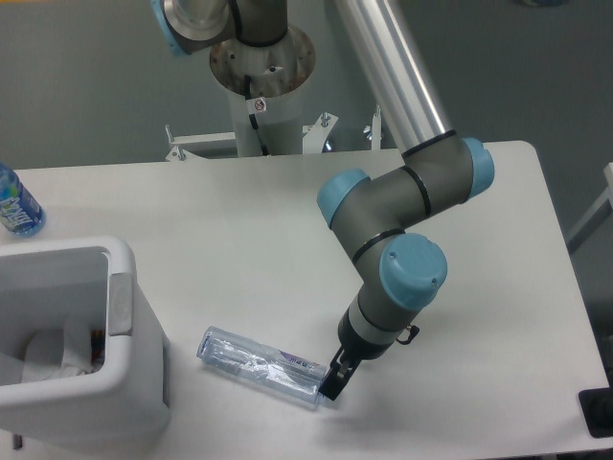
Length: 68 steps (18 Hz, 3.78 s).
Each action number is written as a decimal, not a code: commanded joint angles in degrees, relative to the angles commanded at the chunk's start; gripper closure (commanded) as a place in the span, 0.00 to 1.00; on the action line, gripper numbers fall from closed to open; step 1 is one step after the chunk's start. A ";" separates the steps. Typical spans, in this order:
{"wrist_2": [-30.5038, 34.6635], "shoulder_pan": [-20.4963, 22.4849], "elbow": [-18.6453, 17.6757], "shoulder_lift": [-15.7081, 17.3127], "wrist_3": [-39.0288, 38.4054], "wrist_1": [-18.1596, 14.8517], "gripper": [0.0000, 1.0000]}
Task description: Place the trash in the trash can
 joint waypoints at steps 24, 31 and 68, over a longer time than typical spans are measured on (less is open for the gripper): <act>2.55 -3.96 0.97 -2.82 -1.50 0.00 0.14; 2.55 -4.57 0.44 -2.38 -1.15 -0.26 0.26; 2.55 -4.57 -1.23 3.25 2.90 0.18 0.41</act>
